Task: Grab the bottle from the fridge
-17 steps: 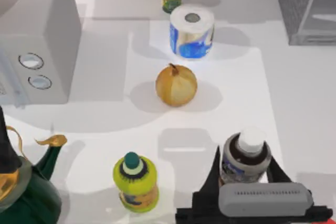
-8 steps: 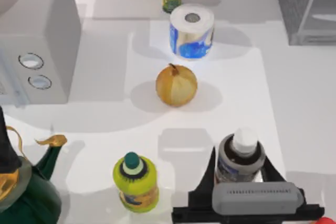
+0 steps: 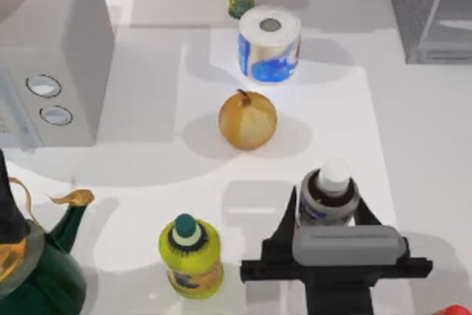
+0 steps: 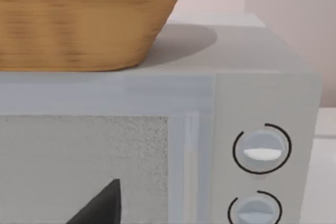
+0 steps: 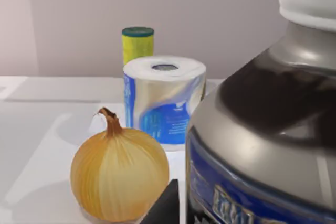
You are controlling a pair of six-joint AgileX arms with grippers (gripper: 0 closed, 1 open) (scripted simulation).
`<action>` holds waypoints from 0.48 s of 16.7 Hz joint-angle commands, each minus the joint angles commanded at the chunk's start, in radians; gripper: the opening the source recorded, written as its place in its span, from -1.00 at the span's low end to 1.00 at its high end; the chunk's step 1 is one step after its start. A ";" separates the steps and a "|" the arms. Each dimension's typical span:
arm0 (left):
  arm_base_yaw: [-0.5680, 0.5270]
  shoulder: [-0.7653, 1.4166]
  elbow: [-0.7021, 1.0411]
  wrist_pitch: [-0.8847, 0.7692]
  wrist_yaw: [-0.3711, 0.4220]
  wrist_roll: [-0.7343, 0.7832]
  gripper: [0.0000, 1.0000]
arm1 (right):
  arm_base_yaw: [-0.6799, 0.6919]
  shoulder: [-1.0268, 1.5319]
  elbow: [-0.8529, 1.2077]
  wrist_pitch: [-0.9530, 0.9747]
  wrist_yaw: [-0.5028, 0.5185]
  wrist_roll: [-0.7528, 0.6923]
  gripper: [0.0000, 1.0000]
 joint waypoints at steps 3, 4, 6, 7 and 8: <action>0.000 0.000 0.000 0.000 0.000 0.000 1.00 | -0.004 0.004 0.000 0.005 -0.004 -0.002 -1.00; 0.000 0.000 0.000 0.000 0.000 0.000 1.00 | -0.004 0.004 0.000 0.005 -0.004 -0.002 -1.00; 0.000 0.000 0.000 0.000 0.000 0.000 1.00 | -0.004 0.004 0.000 0.005 -0.004 -0.002 -0.70; 0.000 0.000 0.000 0.000 0.000 0.000 1.00 | -0.004 0.004 0.000 0.005 -0.004 -0.002 -0.55; 0.000 0.000 0.000 0.000 0.000 0.000 1.00 | -0.004 0.004 0.000 0.005 -0.004 -0.002 -0.40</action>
